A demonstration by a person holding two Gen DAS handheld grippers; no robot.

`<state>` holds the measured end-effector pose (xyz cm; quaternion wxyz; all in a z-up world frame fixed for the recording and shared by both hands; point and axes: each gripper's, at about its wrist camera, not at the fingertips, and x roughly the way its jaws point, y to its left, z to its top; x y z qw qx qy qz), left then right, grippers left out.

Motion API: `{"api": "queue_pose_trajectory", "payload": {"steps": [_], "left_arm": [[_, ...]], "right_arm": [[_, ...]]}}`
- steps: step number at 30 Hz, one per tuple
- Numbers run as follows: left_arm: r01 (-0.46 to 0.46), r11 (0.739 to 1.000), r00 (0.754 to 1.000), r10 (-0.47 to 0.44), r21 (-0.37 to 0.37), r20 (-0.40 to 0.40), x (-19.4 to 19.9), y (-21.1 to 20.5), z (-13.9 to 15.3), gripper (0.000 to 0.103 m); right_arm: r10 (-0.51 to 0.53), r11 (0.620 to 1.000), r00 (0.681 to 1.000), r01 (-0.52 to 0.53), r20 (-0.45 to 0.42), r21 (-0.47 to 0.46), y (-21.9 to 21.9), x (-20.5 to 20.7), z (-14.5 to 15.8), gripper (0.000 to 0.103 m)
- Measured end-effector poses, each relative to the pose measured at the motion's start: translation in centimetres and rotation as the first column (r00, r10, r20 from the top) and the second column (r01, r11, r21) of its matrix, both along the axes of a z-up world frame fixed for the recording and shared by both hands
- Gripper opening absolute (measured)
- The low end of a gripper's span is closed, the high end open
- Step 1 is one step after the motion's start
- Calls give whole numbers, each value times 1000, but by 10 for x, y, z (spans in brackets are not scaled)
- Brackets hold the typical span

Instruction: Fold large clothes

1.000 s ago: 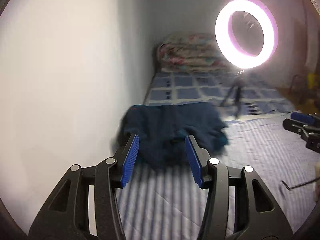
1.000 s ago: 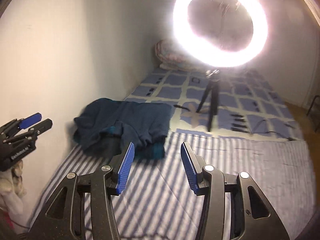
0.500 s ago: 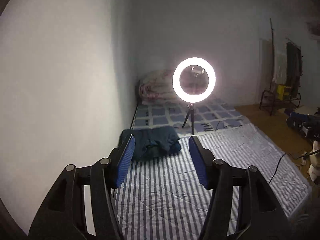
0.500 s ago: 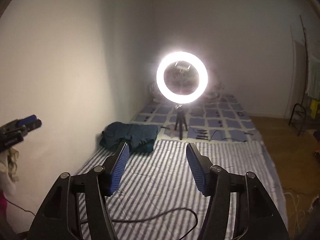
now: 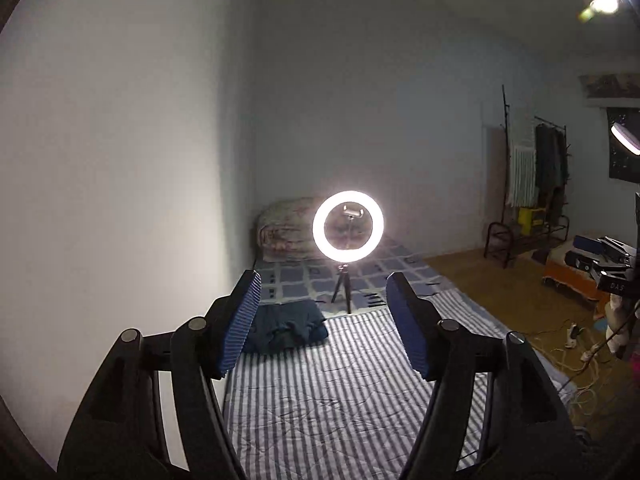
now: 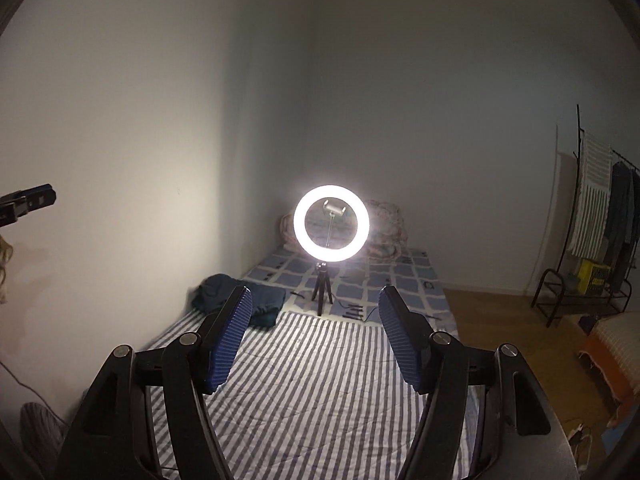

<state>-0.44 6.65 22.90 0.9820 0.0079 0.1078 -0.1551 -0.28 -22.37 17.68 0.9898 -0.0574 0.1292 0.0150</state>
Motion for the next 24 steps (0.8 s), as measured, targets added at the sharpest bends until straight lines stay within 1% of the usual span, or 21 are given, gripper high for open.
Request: {"api": "queue_pose_trajectory", "payload": {"steps": [3,5,7,9,11,14,16,17,20,22,24], "left_arm": [[23,999,999,-24,-24,-25,-6,7,8,69],[14,1000,1000,-14,-18,-20,-4,8,10,79],[8,1000,1000,-9,-12,-24,-2,5,3,83],[3,1000,999,-3,-11,-47,1,3,-11,84],[3,1000,996,-4,-11,-91,11,-2,-33,84],[-14,1000,991,14,2,-130,20,-10,-65,84],[-23,1000,987,21,-7,-158,26,-17,-88,85],[-21,1000,985,19,-11,-172,30,-22,-98,87],[-21,1000,982,22,6,-188,36,-39,-124,90],[-22,1000,981,25,19,-192,37,-49,-135,91],[-27,1000,982,29,14,-189,38,-56,-144,95]], "right_arm": [[-23,1000,1000,23,15,3,3,-8,11,66],[-37,999,999,37,15,10,1,-5,13,68],[-47,999,999,47,17,0,3,-3,11,72],[-73,997,997,73,10,-20,6,-2,2,74],[-80,996,997,80,-18,-26,8,4,-12,75],[-93,995,993,91,-66,-36,14,7,-41,75],[-115,993,989,112,-95,-38,16,13,-67,79],[-120,993,987,118,-110,-25,15,15,-80,80],[-124,991,980,129,-153,28,13,17,-110,80],[-132,989,976,142,-171,48,10,20,-124,80],[-144,986,973,156,-182,55,8,24,-135,80]]}}
